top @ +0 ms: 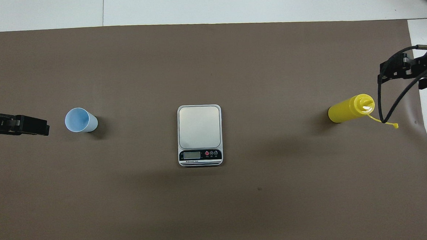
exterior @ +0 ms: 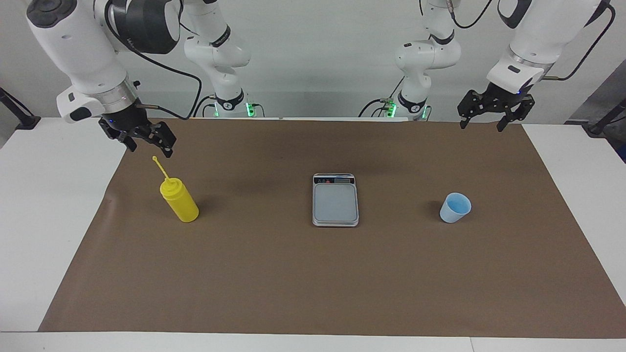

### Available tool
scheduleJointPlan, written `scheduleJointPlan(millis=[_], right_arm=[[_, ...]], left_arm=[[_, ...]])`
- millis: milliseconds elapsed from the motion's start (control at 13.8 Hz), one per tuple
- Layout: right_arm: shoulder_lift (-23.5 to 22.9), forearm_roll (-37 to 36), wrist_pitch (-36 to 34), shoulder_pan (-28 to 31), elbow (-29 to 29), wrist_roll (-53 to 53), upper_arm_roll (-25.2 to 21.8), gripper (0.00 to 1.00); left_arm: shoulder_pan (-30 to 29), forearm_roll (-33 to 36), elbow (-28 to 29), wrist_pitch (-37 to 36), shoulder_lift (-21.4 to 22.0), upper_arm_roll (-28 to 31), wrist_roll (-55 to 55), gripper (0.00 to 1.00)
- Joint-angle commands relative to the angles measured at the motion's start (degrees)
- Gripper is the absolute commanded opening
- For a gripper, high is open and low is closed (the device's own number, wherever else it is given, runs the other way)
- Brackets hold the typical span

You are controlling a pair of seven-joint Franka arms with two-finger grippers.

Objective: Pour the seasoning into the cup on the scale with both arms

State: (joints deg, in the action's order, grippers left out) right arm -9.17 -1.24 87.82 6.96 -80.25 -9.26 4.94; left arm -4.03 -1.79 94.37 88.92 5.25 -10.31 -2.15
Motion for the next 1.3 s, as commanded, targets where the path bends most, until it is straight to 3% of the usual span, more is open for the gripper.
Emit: scheduleJointPlan(millis=[0,434,795,939,1228], right_arm=[[0.39,0.98,-0.81,0.68,0.09,1.08,0.42,1.00],[0.39,0.98,-0.81,0.68,0.09,1.08,0.33,1.00],[0.39,0.98,-0.81,0.68,0.09,1.08,0.33,1.00],[0.39,0.98,-0.90,0.68,0.09,1.08,0.42,1.00],[0.39,0.98,-0.90,0.68,0.09,1.08,0.42,1.00]], left_arm=[[-0.11,-0.67,1.69,0.81,1.25,0.30,-1.28,1.00],[-0.19,-0.67,5.11,2.03,2.92,0.30,-0.58,1.00],[-2.65,-0.67,15.48,15.47,5.21,0.30,-1.10,1.00],[-4.58,-0.67,18.74,20.13,4.42,0.30,-0.84,1.00],[-6.96,-0.76,20.95,28.31,-1.36,0.30,0.21,1.00]])
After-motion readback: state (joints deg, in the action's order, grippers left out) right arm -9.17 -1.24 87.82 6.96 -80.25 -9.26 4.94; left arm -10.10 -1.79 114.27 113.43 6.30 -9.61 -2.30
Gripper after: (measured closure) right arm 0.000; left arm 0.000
